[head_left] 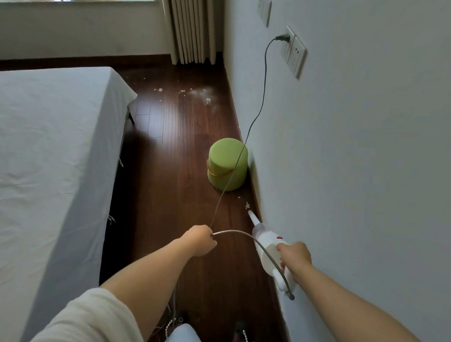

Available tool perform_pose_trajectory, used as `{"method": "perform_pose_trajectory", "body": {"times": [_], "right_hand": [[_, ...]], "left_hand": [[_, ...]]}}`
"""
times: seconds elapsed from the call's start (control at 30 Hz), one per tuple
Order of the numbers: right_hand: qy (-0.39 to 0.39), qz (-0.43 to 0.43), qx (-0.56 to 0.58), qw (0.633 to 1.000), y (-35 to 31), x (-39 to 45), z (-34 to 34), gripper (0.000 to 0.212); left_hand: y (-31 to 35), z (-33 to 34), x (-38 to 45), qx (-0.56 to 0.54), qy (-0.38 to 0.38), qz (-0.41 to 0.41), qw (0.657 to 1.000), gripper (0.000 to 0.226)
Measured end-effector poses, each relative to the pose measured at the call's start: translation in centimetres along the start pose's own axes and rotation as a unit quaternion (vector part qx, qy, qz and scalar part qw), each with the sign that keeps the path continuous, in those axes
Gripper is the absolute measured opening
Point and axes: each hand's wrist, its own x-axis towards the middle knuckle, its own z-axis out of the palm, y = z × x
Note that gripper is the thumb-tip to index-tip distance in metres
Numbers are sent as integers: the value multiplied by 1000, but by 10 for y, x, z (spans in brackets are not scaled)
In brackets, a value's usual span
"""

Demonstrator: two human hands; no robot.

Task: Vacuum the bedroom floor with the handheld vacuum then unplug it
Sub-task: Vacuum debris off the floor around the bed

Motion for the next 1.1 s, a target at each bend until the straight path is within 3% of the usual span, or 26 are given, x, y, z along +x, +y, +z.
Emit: {"method": "perform_pose_trajectory", "body": {"times": [0.17, 0.47, 0.67, 1.1], "right_hand": [[-31, -11, 0, 999, -7, 13, 5, 32], [-60, -34, -17, 997, -18, 18, 9, 17], [-76, -45, -27, 996, -29, 26, 8, 31], [-100, -67, -45, 992, -48, 36, 21, 34]], "left_hand": [[-12, -2, -9, -15, 11, -26, 999, 30], [-31, 1, -20, -39, 23, -64, 997, 30], [-31, 6, -30, -68, 35, -67, 995, 29], [-48, 2, -50, -78, 51, -95, 991, 28]]}}
